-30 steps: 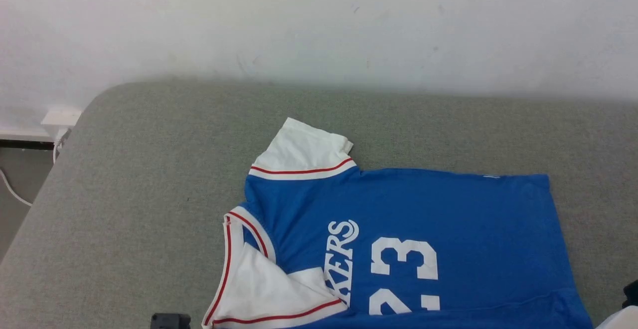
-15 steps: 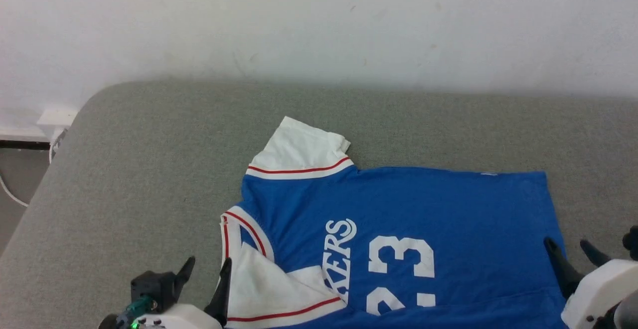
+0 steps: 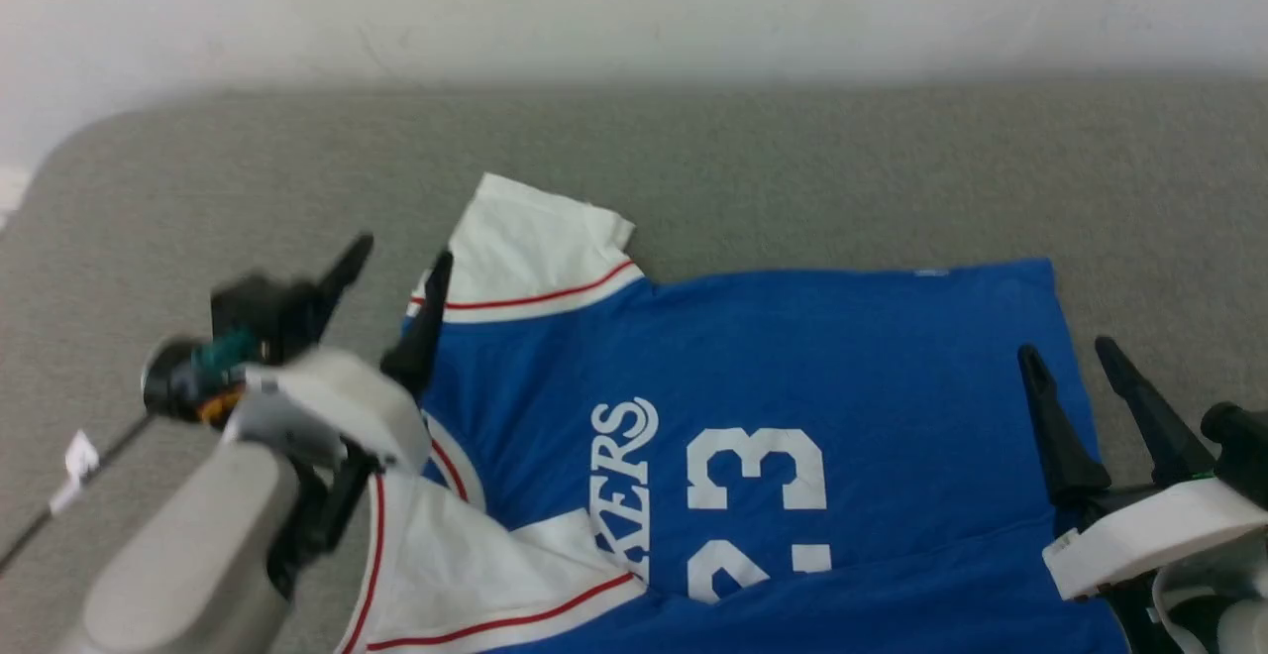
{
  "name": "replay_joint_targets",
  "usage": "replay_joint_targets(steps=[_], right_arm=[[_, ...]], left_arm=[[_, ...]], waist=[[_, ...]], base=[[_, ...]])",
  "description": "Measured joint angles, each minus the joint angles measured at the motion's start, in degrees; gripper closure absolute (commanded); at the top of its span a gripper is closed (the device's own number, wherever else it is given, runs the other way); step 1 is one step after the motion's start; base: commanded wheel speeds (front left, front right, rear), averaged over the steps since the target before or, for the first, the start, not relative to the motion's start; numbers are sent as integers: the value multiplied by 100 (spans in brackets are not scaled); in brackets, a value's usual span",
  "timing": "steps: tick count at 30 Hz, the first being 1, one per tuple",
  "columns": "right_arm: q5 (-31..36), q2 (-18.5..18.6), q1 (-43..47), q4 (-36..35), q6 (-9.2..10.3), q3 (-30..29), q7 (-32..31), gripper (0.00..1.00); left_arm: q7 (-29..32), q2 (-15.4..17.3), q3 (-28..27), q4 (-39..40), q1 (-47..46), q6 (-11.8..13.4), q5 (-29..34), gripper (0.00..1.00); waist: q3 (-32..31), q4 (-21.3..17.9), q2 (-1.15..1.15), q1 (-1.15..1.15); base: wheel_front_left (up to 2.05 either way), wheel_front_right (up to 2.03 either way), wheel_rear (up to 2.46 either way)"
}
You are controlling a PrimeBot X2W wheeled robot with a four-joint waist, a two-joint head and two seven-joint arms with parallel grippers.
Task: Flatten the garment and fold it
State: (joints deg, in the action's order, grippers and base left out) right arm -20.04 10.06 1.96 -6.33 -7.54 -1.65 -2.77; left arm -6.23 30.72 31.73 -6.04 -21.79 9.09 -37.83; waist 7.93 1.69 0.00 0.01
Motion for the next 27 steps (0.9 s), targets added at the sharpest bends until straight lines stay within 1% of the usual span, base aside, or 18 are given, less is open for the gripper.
replay_joint_targets(steps=[4,5,7,9,13,17,21,24,27], right_arm=[[33,-29,-207,85,1,99,193,0],[34,-42,-266,107,1,147,230,0],[42,-74,-376,125,1,246,287,0],[47,-98,-472,137,1,302,327,0],[49,-159,-648,156,1,414,408,0],[49,-223,-761,199,1,523,486,0],[43,-285,-802,279,1,602,533,0],[40,-301,-840,325,1,630,567,0],[40,-316,-866,356,1,654,603,0]], left_arm=[[788,155,70,-400,-930,-385,-29,0],[1010,219,105,-531,-1161,-527,-49,0],[1545,338,222,-824,-1607,-892,-131,0],[2053,402,312,-1167,-2036,-1133,-190,0],[2867,488,460,-1711,-2792,-1378,-233,0],[3656,521,604,-2175,-3395,-1504,-272,0],[4487,622,721,-2615,-3772,-1506,-369,0],[4931,698,786,-2846,-3951,-1395,-352,0],[5093,754,821,-2952,-4055,-1282,-302,0]], waist=[[351,-209,0,1],[436,-265,0,0],[605,-388,0,1],[769,-517,0,1],[1057,-795,0,1],[1313,-1075,0,1],[1549,-1319,0,1],[1708,-1475,0,0],[1845,-1604,0,0]], base=[[0,0,0],[0,0,0],[0,0,0],[0,0,0],[0,0,0],[0,0,0],[0,0,0],[0,0,0],[0,0,0]])
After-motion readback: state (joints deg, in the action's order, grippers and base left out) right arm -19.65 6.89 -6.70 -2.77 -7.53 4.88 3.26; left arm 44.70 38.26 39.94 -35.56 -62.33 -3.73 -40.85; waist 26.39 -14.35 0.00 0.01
